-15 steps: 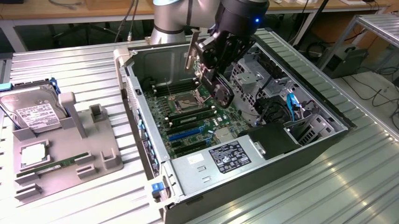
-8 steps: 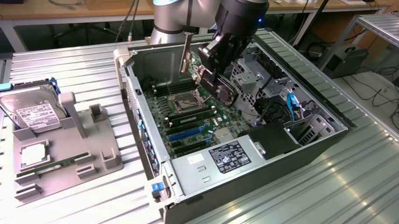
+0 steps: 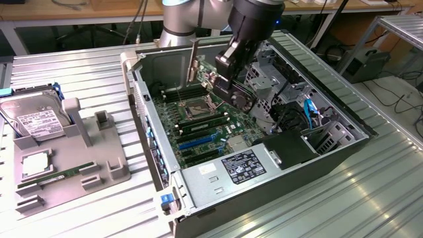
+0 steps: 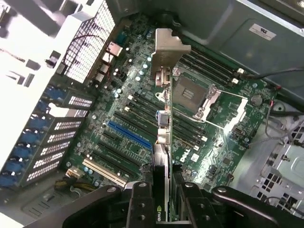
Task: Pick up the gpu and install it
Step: 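Insert the gpu into the slot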
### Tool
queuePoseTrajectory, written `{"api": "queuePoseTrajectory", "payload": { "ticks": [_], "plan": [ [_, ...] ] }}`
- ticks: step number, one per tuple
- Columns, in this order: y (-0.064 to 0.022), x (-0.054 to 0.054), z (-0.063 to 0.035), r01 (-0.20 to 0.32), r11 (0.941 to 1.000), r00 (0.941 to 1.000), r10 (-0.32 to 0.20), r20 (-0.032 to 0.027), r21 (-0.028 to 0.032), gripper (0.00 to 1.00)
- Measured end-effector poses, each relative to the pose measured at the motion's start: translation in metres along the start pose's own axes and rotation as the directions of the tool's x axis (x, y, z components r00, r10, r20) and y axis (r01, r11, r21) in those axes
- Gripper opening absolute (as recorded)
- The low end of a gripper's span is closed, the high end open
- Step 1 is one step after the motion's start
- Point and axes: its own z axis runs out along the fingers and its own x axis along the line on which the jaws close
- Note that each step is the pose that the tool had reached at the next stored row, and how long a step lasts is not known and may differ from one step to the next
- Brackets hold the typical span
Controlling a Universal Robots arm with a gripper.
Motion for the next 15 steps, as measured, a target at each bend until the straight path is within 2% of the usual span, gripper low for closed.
{"api": "queuePoseTrajectory", "payload": {
  "ticks": [2,4,8,12,15],
  "plan": [
    [0.0,0.0,0.0006,0.046,0.999,0.999,-0.046,0.0006,0.0035,0.26],
    [-0.0001,0.0,0.0012,0.096,0.9954,0.9954,-0.096,0.0012,0.0073,0.26],
    [-0.0002,-0.0001,0.0023,0.175,0.9845,0.9846,-0.175,0.0012,0.0129,0.26],
    [-0.0003,-0.0001,0.0034,0.241,0.9705,0.9706,-0.241,-0.0006,0.0164,0.26],
    [-0.0003,-0.0001,0.0045,0.295,0.9554,0.9556,-0.295,-0.0027,0.0186,0.26]
  ]
}}
